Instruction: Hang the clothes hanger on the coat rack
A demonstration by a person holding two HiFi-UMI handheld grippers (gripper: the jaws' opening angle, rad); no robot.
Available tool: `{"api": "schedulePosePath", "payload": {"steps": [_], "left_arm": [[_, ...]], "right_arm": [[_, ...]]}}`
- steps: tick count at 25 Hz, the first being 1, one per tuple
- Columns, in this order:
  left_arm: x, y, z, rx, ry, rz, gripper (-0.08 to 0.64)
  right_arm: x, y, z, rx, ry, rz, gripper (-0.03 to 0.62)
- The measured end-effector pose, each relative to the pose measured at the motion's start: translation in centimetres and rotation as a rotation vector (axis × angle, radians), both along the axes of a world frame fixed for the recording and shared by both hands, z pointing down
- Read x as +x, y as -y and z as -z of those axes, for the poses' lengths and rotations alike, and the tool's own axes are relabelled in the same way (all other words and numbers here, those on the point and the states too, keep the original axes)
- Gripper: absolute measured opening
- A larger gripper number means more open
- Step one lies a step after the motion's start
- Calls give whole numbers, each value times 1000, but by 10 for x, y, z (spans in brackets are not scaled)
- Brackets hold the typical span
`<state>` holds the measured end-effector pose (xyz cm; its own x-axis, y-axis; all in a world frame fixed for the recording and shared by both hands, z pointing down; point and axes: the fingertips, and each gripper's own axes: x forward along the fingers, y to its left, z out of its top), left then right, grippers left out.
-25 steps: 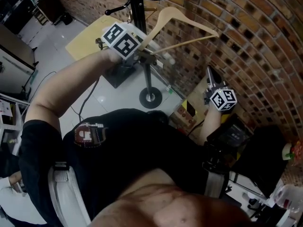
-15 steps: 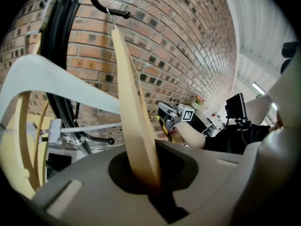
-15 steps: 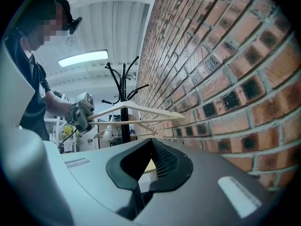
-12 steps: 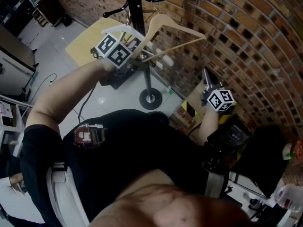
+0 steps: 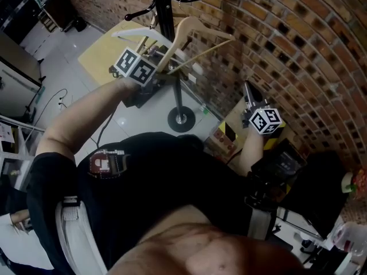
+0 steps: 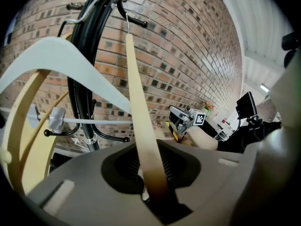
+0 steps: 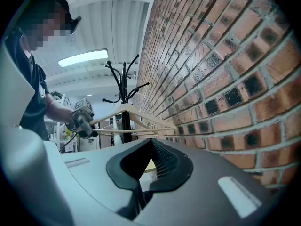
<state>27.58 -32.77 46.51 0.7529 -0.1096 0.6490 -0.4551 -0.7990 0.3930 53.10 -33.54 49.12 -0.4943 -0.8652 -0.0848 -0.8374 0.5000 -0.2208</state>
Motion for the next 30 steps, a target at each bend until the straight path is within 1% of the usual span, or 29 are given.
{"api": "schedulePosePath", "payload": {"steps": [2, 6, 7, 10, 14, 18, 21, 26, 30], "left_arm": [[-1, 3, 0, 6, -23, 29, 92], [-5, 9, 4, 48, -113, 95, 156], [-6, 8, 2, 63, -122, 99, 164], [-14, 1, -8, 119, -106, 90, 176], [-25, -11, -25, 114, -125, 81, 179], [-40, -15, -24, 152, -159, 102, 179], [-53, -25, -25, 165, -184, 115, 179], [-68, -37, -16, 242, -238, 112, 175], [-79, -42, -2, 313, -278, 101, 127]], "right_arm": [[1, -1, -1, -2, -1, -2, 14], [0, -5, -3, -6, 4, -4, 14], [0, -5, -5, -10, 3, -4, 14], [0, -6, -7, -15, 4, -3, 14], [0, -6, -5, -11, 5, -1, 14], [-3, -7, -5, -13, 7, 2, 14], [-8, -11, -5, -18, -1, 9, 14], [-14, -13, 3, -25, -35, 22, 14], [-23, -19, 3, -37, -56, 18, 14]]}}
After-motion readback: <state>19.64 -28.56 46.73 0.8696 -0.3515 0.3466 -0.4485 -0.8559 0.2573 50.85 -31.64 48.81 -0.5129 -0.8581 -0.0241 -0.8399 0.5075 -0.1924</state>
